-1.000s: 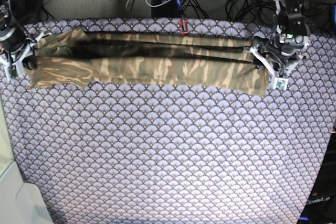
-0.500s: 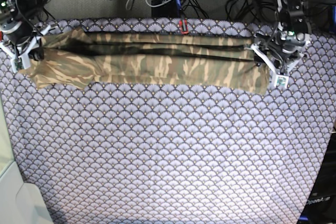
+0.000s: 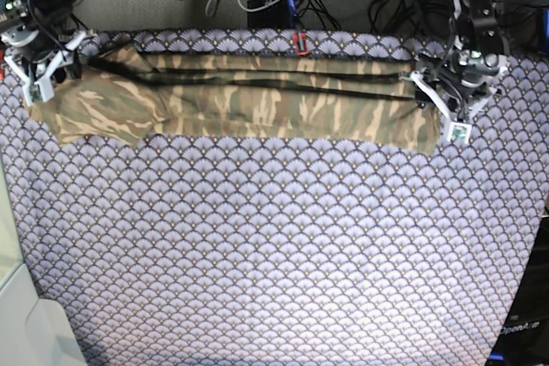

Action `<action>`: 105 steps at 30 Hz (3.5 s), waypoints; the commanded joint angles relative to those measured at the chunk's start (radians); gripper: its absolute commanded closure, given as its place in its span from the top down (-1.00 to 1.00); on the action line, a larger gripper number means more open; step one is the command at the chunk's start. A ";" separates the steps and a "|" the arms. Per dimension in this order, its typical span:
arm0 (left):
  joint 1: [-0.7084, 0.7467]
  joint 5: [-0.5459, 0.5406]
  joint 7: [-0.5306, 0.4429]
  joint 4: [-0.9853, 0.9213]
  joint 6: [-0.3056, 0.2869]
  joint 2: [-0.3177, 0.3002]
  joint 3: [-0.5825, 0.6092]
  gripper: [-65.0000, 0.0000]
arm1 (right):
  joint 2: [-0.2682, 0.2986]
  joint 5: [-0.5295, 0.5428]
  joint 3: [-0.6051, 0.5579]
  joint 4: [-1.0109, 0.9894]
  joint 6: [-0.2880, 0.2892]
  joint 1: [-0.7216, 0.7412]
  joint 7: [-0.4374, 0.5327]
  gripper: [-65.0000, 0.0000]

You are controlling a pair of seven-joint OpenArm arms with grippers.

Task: Fold the T-shirt properly
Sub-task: 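Hold both ends of the folded strip with both grippers, then lift the strip end with the left gripper and fold it toward the right gripper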

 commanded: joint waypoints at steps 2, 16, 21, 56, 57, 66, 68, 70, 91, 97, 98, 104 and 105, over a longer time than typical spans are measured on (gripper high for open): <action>0.005 0.015 0.023 0.010 -0.028 -0.009 -0.004 0.02 | 0.015 0.010 0.005 0.019 -0.004 -0.003 0.013 -0.21; 0.019 0.015 0.021 0.012 -0.039 -0.013 -0.007 0.02 | 0.018 0.008 0.198 0.021 -0.004 0.023 0.013 -0.12; 0.036 0.015 0.023 0.012 -0.039 -0.013 -0.025 0.02 | 0.046 0.011 0.221 0.026 -0.004 0.069 0.013 -0.13; 0.037 0.015 0.024 0.078 -0.040 -0.009 -0.107 0.38 | 0.084 0.008 0.005 -0.320 -0.004 0.227 0.013 -1.00; 0.037 0.015 0.024 0.078 -0.040 -0.004 -0.104 0.43 | 0.084 0.008 0.005 -0.320 -0.004 0.227 0.013 -1.00; 0.016 0.013 0.023 0.076 -0.040 0.043 -0.102 0.47 | 0.083 0.008 0.004 -0.320 -0.004 0.227 0.013 -1.00; 0.014 0.013 0.023 0.068 -0.040 0.062 -0.102 0.47 | 0.083 0.008 0.004 -0.320 -0.004 0.227 0.013 -1.00; 0.014 0.013 0.023 0.055 -0.040 0.071 -0.102 0.47 | 0.083 0.008 0.004 -0.320 -0.004 0.225 0.012 -1.00; 0.002 0.013 0.023 -0.044 -0.040 0.111 -0.102 -1.00 | 0.084 0.008 0.004 -0.320 -0.004 0.231 0.010 -1.00; 0.000 0.013 0.023 0.033 -0.040 0.149 -0.101 -0.98 | 0.084 0.008 0.004 -0.320 -0.004 0.230 0.010 -1.00; 0.000 0.013 0.023 0.062 -0.040 0.159 -0.097 -0.98 | 0.084 0.008 0.004 -0.320 -0.004 0.230 0.012 -1.00; 0.011 0.023 0.026 0.254 -0.031 0.201 0.073 -0.98 | 0.084 0.008 0.004 -0.320 -0.004 0.230 0.008 -1.00; 0.011 0.023 0.028 0.269 -0.030 0.208 0.107 -0.98 | 0.084 0.008 0.004 -0.320 -0.004 0.230 0.008 -1.00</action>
